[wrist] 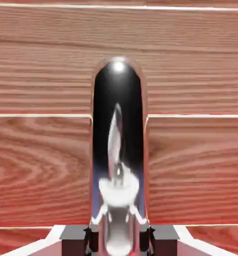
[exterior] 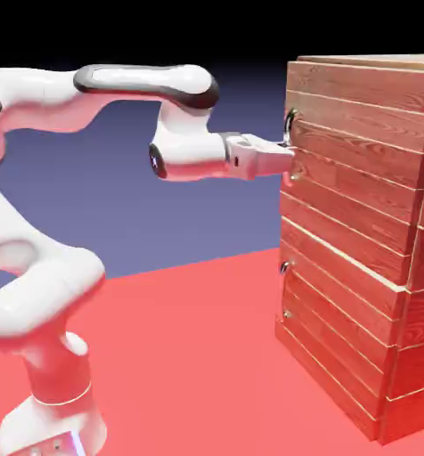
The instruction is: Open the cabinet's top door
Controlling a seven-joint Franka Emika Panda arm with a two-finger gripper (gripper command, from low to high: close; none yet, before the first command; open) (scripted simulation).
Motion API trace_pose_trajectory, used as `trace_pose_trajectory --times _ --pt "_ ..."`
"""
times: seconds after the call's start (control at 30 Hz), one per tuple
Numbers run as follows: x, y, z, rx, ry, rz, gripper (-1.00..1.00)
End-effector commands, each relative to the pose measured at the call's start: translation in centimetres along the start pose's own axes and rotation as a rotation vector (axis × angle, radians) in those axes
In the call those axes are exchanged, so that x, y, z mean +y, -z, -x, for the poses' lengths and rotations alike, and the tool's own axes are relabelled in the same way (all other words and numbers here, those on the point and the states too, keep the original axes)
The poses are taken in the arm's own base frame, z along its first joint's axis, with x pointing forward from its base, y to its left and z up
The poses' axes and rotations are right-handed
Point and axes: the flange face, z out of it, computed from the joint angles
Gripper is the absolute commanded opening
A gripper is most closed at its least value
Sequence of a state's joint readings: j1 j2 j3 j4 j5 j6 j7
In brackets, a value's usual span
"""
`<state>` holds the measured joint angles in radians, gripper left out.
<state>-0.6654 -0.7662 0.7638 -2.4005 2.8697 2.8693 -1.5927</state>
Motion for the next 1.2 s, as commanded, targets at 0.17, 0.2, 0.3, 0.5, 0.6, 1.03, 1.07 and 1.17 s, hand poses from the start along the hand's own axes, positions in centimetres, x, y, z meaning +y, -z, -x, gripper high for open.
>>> trace_pose_trajectory --times 0.17,0.2,0.3,0.5,0.6,1.03,1.07,1.17 --pt "1.3 3.4 -1.3 -0.078 -0.001 -0.077 -1.0" --pt "1.5 4.1 -1.5 -0.093 -0.001 -0.092 -1.0" --pt "2.4 5.9 -2.4 -0.137 -0.001 -0.136 -1.0" --pt "4.2 9.0 -4.2 -0.218 -0.001 -0.217 -1.0" --pt "5.1 10.3 -5.1 -0.254 -0.001 -0.254 -1.0" --pt "9.1 14.9 -9.1 -0.401 -0.001 -0.4 -1.0" --pt "9.5 15.2 -9.4 -0.414 -0.001 -0.413 -1.0" --pt "10.7 16.3 -10.7 -0.454 -0.001 -0.454 -1.0"
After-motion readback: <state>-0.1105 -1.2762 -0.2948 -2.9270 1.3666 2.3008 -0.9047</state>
